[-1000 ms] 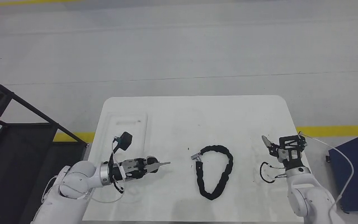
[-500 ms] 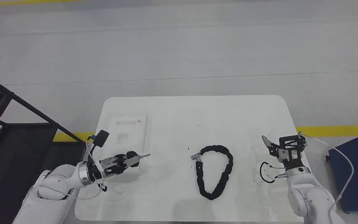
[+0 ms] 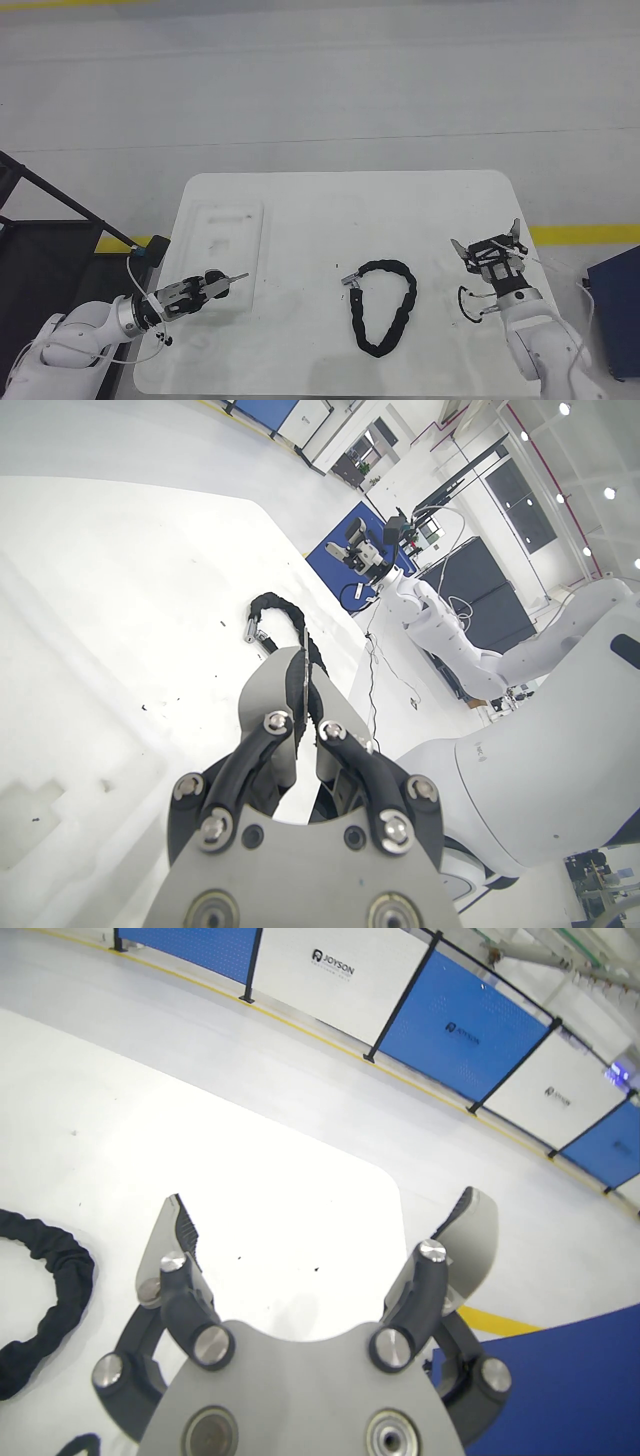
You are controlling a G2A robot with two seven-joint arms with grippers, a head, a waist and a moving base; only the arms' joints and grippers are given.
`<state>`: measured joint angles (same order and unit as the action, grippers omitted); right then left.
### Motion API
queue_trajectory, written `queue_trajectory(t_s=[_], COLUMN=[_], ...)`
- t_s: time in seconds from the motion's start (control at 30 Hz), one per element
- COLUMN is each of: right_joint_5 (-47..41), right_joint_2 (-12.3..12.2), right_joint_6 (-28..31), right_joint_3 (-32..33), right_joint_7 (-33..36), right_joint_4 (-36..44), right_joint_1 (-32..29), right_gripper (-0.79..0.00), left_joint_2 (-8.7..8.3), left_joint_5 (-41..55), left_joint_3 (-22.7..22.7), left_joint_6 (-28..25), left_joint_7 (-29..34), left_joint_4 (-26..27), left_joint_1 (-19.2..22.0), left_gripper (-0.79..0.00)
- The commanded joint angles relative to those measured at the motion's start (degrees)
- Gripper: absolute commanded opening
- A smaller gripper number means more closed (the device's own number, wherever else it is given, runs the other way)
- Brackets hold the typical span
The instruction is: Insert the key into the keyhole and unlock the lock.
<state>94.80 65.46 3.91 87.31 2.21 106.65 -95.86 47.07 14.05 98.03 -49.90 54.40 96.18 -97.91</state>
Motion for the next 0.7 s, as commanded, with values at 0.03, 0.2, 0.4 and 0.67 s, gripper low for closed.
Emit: queue_trajectory(t_s=[0.03, 0.2, 0.4, 0.67], right_joint_5=[7.14, 12.39, 12.97, 11.80], right_joint_2=[-0.12, 0.13, 1.27, 1.86], right_joint_6=[3.53, 8.29, 7.71, 5.73], right_joint_3=[-3.16, -9.61, -17.68, -20.30], right_joint_7=[0.87, 0.04, 0.41, -0.19], right_joint_4=[1.19, 2.31, 0.04, -1.40], right_joint_1=[1.82, 4.73, 8.39, 9.28], right_gripper=[0.000, 0.000, 0.000, 0.000], left_joint_2=[0.00, 0.00, 0.00, 0.00], left_joint_5=[0.00, 0.00, 0.00, 0.00], left_joint_3=[0.00, 0.00, 0.00, 0.00], left_joint_6=[0.00, 0.00, 0.00, 0.00], left_joint_7=[0.00, 0.00, 0.00, 0.00], left_joint_4=[0.00, 0.00, 0.00, 0.00], left_joint_1=[0.00, 0.00, 0.00, 0.00], left_gripper=[-0.785, -0.785, -0.785, -0.785])
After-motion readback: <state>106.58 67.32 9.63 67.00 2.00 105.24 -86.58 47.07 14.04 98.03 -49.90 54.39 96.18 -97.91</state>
